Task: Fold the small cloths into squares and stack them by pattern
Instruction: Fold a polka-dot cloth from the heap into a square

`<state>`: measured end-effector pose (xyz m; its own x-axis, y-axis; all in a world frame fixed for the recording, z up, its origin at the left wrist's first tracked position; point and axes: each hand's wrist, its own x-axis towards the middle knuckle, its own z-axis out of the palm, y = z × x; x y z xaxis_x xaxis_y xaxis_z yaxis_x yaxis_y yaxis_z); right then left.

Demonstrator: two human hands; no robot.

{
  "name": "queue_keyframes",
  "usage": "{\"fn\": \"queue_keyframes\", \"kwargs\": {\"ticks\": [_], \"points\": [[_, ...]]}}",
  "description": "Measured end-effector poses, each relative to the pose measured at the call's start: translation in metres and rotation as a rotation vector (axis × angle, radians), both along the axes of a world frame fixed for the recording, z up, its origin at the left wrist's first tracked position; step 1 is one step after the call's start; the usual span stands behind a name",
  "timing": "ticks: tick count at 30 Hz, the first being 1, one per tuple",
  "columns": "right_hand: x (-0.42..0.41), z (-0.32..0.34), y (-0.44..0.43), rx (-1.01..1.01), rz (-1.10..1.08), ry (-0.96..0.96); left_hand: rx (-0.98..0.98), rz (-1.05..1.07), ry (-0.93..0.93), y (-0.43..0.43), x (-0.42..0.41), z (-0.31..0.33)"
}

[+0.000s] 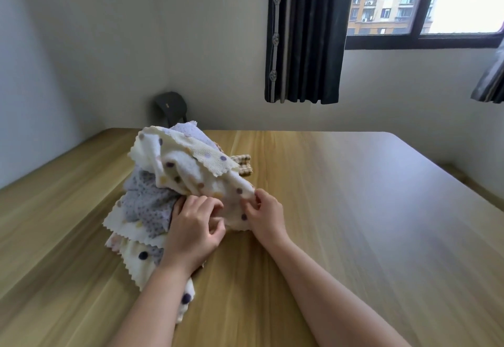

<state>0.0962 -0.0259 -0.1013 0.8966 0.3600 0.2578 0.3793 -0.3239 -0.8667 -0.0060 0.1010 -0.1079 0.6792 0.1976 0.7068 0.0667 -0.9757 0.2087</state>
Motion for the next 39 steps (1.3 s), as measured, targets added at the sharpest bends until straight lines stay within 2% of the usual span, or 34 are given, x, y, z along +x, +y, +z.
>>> {"fn": "queue_keyframes", "kwargs": {"ticks": [3,8,13,18,21,25,29,32,36,39], "points": [[0.006,0.002,-0.008,0.14,-0.047,0.038,0.017,0.023,-0.009,0.003,0.002,0.0],[0.019,0.0,-0.044,0.227,-0.156,0.046,0.038,0.158,0.072,0.006,-0.001,0.001],[0.025,0.006,-0.1,0.295,-0.173,0.07,0.131,0.153,0.076,0.003,-0.001,0.004],[0.03,0.005,-0.163,0.176,-0.344,0.04,0.148,0.2,-0.011,-0.012,-0.011,0.005],[0.032,0.005,-0.19,0.039,-0.409,0.024,0.139,0.097,-0.041,-0.044,-0.009,0.014],[0.029,0.005,-0.196,-0.102,-0.362,-0.014,0.061,-0.138,0.115,-0.098,0.011,0.013],[0.027,0.005,-0.2,-0.054,-0.334,-0.022,-0.012,-0.056,0.36,-0.115,0.032,0.0],[0.03,0.006,-0.202,0.059,-0.325,0.003,-0.04,-0.021,0.261,-0.11,0.035,-0.002],[0.037,0.009,-0.201,0.206,-0.316,0.081,-0.21,-0.16,0.119,-0.103,0.027,0.002],[0.037,0.012,-0.202,0.344,-0.287,0.223,-0.081,-0.023,-0.119,-0.103,0.025,0.011]]}}
